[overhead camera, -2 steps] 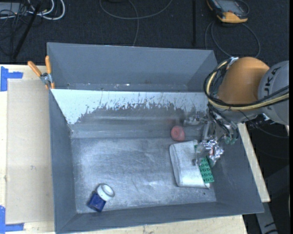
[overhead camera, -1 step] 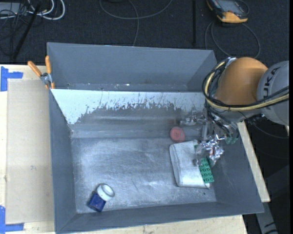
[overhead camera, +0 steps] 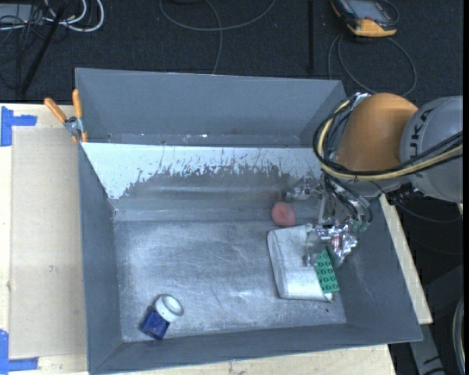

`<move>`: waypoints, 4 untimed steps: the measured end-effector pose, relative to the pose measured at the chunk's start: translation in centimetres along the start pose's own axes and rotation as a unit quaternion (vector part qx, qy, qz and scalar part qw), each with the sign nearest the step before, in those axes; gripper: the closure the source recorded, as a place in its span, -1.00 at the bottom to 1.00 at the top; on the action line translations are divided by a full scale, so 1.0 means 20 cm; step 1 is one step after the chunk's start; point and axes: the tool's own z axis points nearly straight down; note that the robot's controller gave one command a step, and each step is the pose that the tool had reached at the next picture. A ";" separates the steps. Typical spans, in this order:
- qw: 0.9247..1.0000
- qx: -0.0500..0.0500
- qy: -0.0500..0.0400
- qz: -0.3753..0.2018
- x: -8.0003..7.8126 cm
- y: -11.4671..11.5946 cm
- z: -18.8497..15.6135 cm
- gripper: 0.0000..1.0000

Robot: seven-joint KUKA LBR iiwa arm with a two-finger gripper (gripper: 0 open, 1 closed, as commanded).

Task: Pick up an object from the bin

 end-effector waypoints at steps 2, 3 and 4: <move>0.985 0.005 0.002 0.173 0.16 -0.18 0.05 -1.00; 0.996 0.000 -0.005 0.085 0.33 -0.27 0.08 -1.00; 0.996 0.000 -0.001 0.084 0.34 -0.27 0.07 1.00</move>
Offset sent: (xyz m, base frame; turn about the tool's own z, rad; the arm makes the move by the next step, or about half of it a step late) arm -0.0204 -0.0256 -0.0088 0.4609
